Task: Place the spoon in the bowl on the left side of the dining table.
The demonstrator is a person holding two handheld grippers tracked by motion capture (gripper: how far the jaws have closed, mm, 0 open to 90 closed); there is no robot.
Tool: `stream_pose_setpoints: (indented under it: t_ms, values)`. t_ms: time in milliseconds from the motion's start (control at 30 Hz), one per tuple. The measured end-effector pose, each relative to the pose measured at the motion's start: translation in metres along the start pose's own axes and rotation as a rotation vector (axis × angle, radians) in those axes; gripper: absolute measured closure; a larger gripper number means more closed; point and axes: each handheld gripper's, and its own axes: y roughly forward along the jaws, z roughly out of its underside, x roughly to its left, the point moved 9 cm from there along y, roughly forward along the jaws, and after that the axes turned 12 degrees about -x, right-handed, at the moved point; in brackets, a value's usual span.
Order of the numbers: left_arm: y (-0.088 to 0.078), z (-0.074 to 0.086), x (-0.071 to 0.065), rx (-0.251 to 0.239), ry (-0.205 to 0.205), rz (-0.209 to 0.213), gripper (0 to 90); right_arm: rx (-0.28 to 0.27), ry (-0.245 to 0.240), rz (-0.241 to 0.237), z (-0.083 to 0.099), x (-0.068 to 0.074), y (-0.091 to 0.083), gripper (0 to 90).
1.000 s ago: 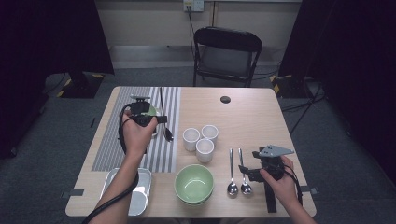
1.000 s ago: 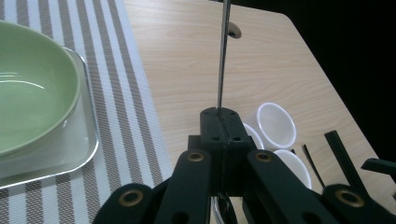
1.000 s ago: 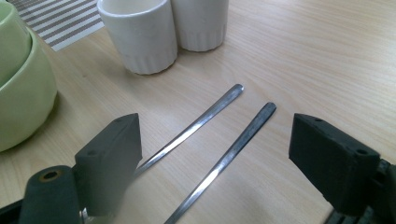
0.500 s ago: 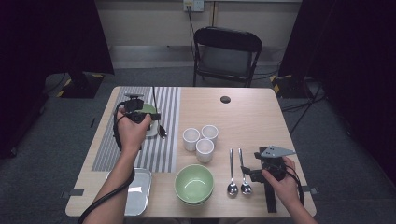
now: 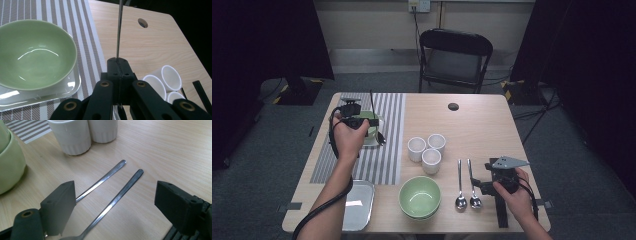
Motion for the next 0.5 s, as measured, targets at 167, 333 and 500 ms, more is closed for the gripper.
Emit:
stream_pose_setpoints:
  t_ms: [167, 333, 500]
  values:
    - [0.001, -0.003, 0.002, -0.003, 0.003, -0.003, 90.0, -0.002, 0.007, -0.002, 0.001, 0.001, 0.0, 17.1]
    - [0.003, -0.006, 0.005, -0.004, 0.0, -0.011, 90.0, -0.003, 0.006, -0.001, 0.001, 0.0, 0.0, 17.2]
    - [0.004, -0.011, 0.01, -0.013, -0.006, -0.023, 90.0, 0.002, 0.007, -0.003, 0.002, -0.001, 0.0, 17.5]
